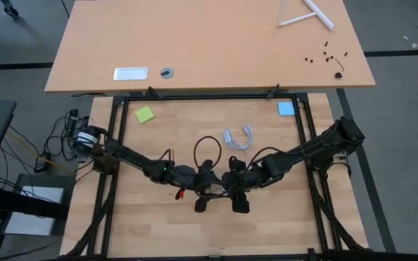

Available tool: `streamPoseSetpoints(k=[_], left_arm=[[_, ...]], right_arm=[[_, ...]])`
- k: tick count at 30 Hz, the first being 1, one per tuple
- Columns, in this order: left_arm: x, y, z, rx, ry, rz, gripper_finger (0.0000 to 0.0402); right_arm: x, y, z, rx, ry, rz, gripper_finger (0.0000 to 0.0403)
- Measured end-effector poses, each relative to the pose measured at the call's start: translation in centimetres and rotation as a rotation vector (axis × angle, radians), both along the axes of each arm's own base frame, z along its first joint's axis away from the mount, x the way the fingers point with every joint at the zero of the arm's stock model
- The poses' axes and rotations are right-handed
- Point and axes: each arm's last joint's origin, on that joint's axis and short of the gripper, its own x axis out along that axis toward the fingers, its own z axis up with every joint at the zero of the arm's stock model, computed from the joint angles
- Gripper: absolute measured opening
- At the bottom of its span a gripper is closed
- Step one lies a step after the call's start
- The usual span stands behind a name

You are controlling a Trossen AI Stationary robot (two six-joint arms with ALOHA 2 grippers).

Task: Screw lightbulb
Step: Insert the lightbulb into the lamp

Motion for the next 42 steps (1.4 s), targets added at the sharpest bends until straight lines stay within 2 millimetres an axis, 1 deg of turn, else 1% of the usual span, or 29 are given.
streamPoseSetpoints(k=[6,11,16,25,29,36,42], left_arm=[[0.3,0.2,0.4,-0.027,-0.006,0.014,0.0213],[0.6,0.0,1.0,-0.059,-0.005,-0.025,0.0213],[0.8,0.0,1.0,-0.044,0.068,-0.024,0.0213],[0.8,0.0,1.1,-0.042,0.054,-0.010,0.0211],[0.8,0.0,1.1,-0.036,0.054,-0.007,0.0188],[0.8,0.0,1.1,-0.005,0.055,-0.002,0.0099],[0.8,0.1,1.0,0.021,0.062,0.001,0.0095]], right_arm=[[0.0,0.1,0.0,0.021,0.008,0.011,0.0192],[0.0,0.1,0.0,0.026,0.008,0.010,0.0192],[0.0,0.1,0.0,0.027,0.008,0.010,0.0192],[0.0,0.0,0.0,0.027,0.007,0.010,0.0192],[0.0,0.1,0.0,0.026,0.007,0.012,0.0192],[0.0,0.1,0.0,0.029,0.010,0.012,0.0192],[0.0,0.1,0.0,0.025,0.010,0.014,0.0194]])
